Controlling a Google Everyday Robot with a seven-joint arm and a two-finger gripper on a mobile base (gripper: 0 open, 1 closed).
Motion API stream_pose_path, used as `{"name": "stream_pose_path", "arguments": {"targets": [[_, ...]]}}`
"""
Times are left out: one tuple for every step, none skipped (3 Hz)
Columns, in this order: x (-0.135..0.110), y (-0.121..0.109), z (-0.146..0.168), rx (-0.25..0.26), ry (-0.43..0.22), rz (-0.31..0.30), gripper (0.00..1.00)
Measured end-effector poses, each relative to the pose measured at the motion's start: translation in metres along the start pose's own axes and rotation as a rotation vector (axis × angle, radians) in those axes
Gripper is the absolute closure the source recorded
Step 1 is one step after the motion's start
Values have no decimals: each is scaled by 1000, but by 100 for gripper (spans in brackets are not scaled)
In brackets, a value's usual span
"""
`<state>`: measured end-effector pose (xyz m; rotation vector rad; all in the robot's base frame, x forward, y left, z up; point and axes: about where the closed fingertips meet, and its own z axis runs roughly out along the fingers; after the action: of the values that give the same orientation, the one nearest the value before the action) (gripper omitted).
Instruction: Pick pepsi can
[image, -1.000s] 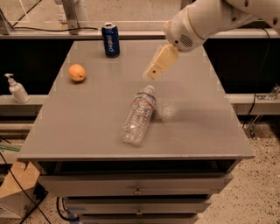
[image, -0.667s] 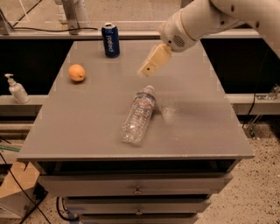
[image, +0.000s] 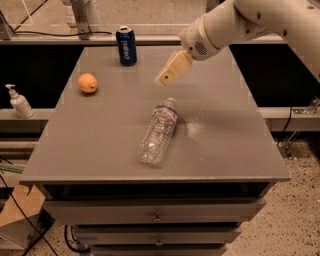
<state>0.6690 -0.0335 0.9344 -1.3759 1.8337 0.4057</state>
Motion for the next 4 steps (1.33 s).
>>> {"name": "stream_pose_path", "arguments": {"targets": [[-2, -6, 10, 29, -46, 30, 0], [-10, -24, 37, 72, -120, 77, 0], [-15, -49, 65, 115, -206, 145, 0], [-17, -65, 90, 126, -244, 193, 0]]}}
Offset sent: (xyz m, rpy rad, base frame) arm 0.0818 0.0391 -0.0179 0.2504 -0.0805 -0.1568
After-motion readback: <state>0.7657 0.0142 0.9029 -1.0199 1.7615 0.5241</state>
